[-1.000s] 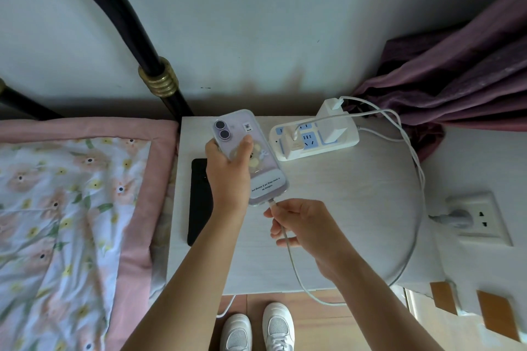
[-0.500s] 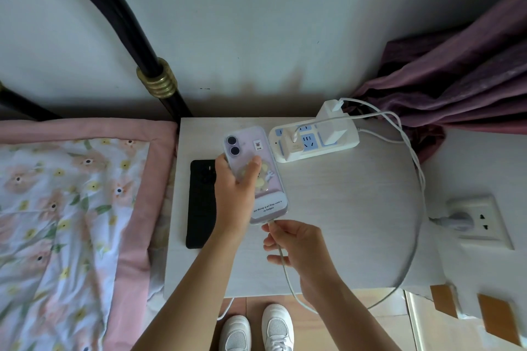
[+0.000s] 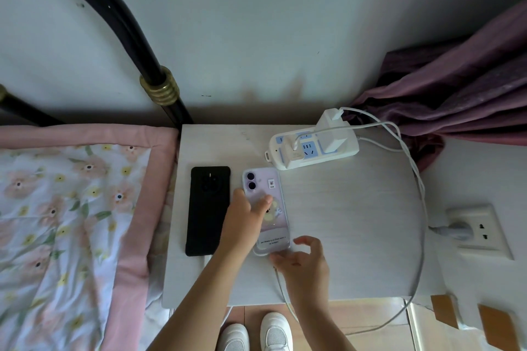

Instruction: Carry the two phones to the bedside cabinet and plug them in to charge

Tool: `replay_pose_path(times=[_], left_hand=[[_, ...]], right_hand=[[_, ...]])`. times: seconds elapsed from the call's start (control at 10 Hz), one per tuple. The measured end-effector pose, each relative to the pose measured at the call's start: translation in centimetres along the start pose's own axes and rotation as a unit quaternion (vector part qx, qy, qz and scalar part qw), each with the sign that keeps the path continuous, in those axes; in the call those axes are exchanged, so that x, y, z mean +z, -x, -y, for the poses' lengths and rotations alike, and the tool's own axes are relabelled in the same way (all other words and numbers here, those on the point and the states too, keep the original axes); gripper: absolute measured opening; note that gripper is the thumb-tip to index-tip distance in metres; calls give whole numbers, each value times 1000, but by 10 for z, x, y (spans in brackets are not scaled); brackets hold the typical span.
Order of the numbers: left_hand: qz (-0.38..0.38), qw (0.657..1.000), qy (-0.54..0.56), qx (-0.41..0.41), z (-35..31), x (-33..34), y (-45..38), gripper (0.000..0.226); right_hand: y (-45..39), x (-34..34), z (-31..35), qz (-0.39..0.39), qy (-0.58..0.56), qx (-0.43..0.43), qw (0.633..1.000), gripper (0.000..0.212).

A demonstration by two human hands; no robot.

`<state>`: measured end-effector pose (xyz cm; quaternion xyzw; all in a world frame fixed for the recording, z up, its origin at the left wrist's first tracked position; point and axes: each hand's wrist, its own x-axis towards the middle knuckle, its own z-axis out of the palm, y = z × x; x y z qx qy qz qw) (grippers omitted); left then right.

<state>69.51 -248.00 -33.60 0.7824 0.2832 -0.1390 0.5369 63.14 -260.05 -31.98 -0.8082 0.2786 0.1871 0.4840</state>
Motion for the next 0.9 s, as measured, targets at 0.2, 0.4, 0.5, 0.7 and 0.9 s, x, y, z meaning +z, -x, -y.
replay_pose_path(times=[0.2, 0.4, 0.5, 0.7, 0.9], left_hand=[[-61, 931, -359, 28, -11, -5, -5, 56], [-58, 874, -478, 65, -12, -8, -11, 60], [-53, 826, -553, 97, -15, -9, -11, 61], [-20, 791, -599, 125, -19, -13, -7, 59], [-111, 790, -548, 251, -55, -39, 18, 47]], right_hand=[[-4, 4, -1, 13, 98, -92, 991, 36], [-10, 2, 1, 46, 188, -152, 969, 30], [-11, 1, 3, 53, 204, -163, 964, 27], [-12, -2, 11, 65, 214, -128, 966, 28], [-8, -22, 47, 71, 235, -128, 961, 17]])
